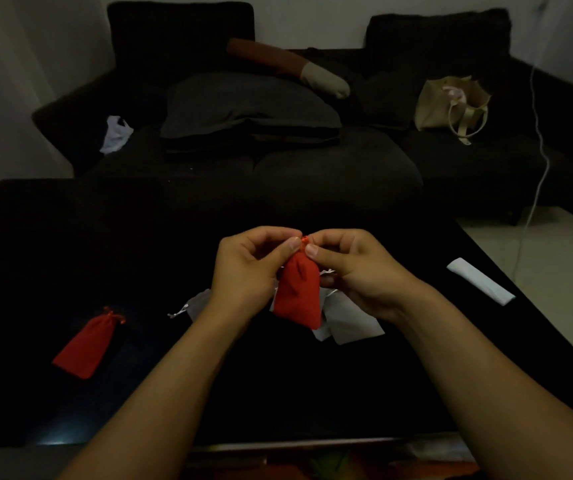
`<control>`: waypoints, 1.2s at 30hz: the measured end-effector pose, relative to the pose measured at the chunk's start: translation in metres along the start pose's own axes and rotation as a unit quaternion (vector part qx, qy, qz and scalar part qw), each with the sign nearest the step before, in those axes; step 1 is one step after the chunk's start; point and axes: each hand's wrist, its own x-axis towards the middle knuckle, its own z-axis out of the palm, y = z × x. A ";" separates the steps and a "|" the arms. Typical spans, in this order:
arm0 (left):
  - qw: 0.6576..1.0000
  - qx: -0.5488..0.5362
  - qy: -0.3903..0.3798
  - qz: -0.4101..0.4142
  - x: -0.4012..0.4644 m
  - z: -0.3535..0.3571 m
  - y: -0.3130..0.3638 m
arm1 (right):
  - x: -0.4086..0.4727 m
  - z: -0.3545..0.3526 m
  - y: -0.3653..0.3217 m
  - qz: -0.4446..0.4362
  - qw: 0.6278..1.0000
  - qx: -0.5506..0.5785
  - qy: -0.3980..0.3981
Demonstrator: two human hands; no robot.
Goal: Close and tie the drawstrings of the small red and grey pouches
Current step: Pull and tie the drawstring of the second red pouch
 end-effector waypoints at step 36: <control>0.975 0.145 -0.019 0.168 -0.006 -0.006 0.002 | -0.002 0.008 -0.008 0.120 0.974 0.193 -0.019</control>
